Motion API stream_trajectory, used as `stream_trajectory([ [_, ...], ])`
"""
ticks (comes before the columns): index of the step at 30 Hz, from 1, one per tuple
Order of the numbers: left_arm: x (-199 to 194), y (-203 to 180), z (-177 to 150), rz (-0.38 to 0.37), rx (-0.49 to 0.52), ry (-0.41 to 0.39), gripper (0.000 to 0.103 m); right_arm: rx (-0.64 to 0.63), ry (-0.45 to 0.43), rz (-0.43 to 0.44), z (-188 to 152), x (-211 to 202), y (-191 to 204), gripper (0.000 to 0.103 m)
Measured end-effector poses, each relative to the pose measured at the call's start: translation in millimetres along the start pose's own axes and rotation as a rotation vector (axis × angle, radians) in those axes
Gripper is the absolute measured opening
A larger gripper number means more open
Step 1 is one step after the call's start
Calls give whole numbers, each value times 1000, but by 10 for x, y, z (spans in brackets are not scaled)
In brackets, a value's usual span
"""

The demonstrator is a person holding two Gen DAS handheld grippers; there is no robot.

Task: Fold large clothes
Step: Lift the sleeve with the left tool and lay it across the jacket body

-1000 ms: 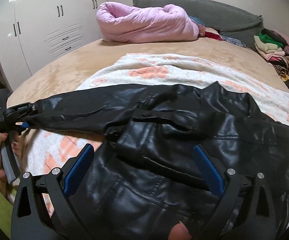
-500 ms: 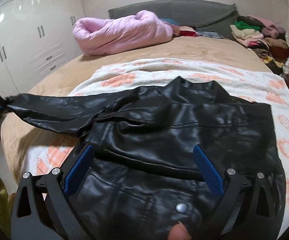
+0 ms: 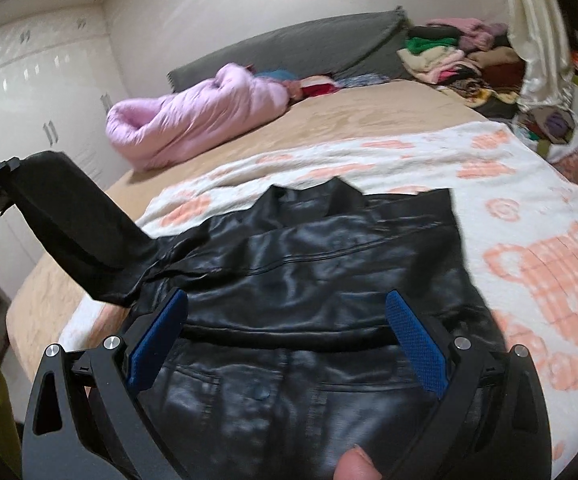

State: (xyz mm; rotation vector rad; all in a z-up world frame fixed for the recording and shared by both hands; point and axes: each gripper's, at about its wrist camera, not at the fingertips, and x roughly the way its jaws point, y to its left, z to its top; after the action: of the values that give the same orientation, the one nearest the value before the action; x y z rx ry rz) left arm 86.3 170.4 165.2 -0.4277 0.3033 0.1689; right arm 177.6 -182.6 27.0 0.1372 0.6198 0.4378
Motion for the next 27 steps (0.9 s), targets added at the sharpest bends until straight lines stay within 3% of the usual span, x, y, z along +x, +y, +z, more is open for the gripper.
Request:
stream_trajectory([
  [5,270,-745,-310,-94,146,69,0,94,-34,-42,-11,-176,-459,98],
  [12,805,-1320,-1047,-205,303,239,0,213,-89,-149,-52,-490,-1085,98],
  [19,1267,-1628,-1849,-222,474,400,0,329,-122,-229,-122,-713,-1612,99],
  [27,1415,-1789,-2636,-164,755,513,7,378,-114,-254,-201,-706,-1795,99],
])
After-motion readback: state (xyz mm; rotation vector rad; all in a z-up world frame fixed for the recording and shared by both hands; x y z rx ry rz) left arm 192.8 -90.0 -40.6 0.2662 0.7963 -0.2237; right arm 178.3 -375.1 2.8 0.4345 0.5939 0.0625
